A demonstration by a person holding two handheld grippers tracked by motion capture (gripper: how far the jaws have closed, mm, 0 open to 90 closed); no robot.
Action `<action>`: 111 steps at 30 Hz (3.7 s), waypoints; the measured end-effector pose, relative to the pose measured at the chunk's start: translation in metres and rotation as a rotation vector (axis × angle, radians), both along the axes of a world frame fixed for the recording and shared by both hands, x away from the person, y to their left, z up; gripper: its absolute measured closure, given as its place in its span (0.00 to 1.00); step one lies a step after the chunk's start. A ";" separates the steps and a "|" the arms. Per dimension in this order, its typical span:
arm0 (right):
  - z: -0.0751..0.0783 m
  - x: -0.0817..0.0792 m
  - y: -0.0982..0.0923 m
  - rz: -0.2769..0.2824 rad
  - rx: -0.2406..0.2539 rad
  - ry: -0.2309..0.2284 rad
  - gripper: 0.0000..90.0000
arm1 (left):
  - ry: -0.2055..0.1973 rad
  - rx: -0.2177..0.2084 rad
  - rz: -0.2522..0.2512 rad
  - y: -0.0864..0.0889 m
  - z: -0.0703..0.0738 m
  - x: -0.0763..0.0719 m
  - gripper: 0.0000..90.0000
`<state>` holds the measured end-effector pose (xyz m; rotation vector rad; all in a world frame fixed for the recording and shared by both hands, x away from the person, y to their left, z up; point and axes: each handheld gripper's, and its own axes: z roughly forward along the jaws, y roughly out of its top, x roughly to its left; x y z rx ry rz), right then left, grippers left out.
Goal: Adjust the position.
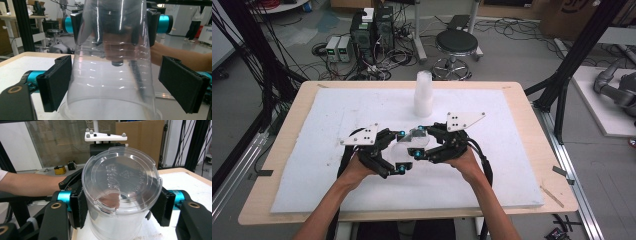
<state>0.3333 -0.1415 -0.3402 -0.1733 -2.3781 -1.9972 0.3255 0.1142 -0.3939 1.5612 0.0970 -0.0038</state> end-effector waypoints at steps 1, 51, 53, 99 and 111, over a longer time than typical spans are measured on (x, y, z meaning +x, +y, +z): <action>0.000 0.000 0.000 0.000 0.001 0.003 0.44 | -0.001 0.008 0.003 0.000 0.000 0.000 0.15; 0.003 -0.006 0.000 0.002 -0.390 -0.033 0.20 | 0.008 0.615 -0.012 0.021 0.035 -0.003 0.35; 0.003 -0.007 0.004 -0.001 -0.448 -0.041 0.20 | 0.000 0.680 -0.012 0.018 0.038 -0.003 0.36; -0.003 -0.013 0.038 0.035 -0.818 -0.103 0.26 | 0.003 1.054 -0.096 -0.024 0.048 0.005 0.37; -0.003 -0.012 0.040 0.072 -0.798 -0.096 0.44 | 0.001 1.051 -0.100 -0.026 0.048 0.005 0.37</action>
